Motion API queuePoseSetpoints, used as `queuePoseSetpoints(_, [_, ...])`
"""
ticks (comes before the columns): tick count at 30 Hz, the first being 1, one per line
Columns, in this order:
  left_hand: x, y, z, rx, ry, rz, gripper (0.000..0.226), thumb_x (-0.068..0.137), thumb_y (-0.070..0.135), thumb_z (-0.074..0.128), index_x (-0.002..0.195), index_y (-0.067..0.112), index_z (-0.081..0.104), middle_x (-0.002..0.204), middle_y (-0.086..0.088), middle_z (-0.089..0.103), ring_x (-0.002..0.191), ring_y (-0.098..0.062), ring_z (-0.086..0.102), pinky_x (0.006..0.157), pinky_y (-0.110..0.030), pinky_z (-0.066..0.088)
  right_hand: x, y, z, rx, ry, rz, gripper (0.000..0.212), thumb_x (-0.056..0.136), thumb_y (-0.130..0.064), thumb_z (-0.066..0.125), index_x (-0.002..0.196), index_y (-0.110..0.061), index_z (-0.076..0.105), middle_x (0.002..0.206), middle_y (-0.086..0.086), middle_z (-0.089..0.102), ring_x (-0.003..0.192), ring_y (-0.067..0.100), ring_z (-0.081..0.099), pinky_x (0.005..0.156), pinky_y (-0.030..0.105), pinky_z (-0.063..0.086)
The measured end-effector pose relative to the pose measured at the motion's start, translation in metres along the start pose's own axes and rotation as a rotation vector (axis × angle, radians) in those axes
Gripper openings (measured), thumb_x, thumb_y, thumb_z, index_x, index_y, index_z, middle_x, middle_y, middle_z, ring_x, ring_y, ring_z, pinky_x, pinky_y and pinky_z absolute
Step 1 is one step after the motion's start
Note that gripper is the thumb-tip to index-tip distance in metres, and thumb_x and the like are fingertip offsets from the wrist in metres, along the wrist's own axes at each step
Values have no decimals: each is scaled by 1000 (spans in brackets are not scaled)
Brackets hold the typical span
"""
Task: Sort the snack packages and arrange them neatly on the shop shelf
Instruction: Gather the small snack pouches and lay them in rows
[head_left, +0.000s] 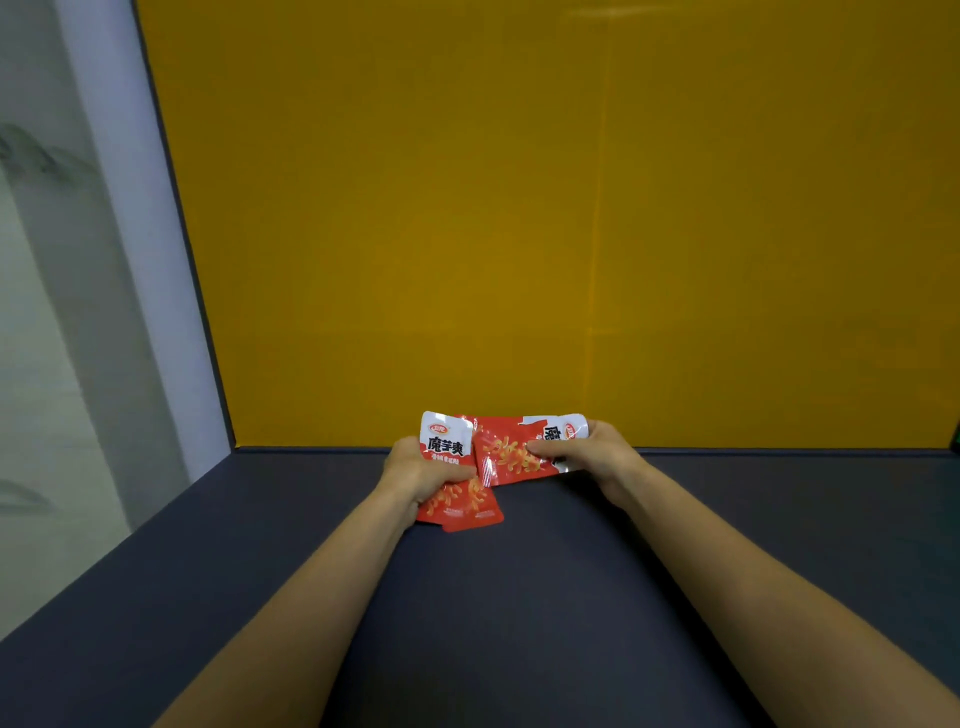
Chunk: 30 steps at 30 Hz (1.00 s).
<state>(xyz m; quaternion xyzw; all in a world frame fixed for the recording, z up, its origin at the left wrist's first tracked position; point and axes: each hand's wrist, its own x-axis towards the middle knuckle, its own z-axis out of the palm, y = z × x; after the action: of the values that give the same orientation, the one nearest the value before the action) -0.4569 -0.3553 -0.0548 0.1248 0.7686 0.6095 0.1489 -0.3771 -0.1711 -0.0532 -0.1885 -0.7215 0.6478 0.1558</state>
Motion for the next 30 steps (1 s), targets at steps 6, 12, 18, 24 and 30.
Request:
queuePoseSetpoints(6, [-8, 2, -5, -76, -148, 37, 27, 84, 1, 65, 108, 10, 60, 84, -5, 66, 73, -18, 62, 64, -28, 50, -20, -8, -13, 133, 23, 64, 22, 77, 0, 71, 98, 1, 66, 70, 6, 74, 59, 14, 70, 62, 25, 59])
queuePoseSetpoints(12, [-17, 8, 7, -140, -181, 87, 17, 85, 1, 62, 99, 12, 62, 79, -5, 67, 65, -16, 64, 59, -26, 51, -61, -12, -49, 250, 66, 48, 14, 77, 2, 70, 90, -2, 67, 72, 9, 74, 60, 17, 70, 66, 29, 59])
queuePoseSetpoints(18, [-46, 22, 40, -109, -326, 6, 10, 83, 4, 65, 88, 13, 63, 57, 2, 71, 48, -10, 66, 46, -22, 51, -123, -7, -98, 159, 112, 45, 10, 80, 2, 67, 88, -3, 66, 77, 8, 72, 63, 14, 69, 56, 20, 56])
queuePoseSetpoints(24, [-110, 40, 122, -55, -522, -3, 8, 87, 5, 60, 87, 12, 64, 65, -5, 71, 53, -14, 67, 51, -24, 55, -185, -4, -168, 109, 153, 92, 11, 81, 6, 63, 86, -4, 60, 81, 11, 68, 68, 15, 66, 56, 19, 56])
queuePoseSetpoints(30, [-183, 63, 228, -156, -734, -79, 7, 90, 5, 56, 94, 7, 62, 78, -13, 71, 56, -17, 69, 56, -29, 58, -245, 0, -259, 94, 97, 113, 20, 81, 8, 61, 95, -5, 64, 87, 11, 71, 74, 16, 68, 62, 22, 56])
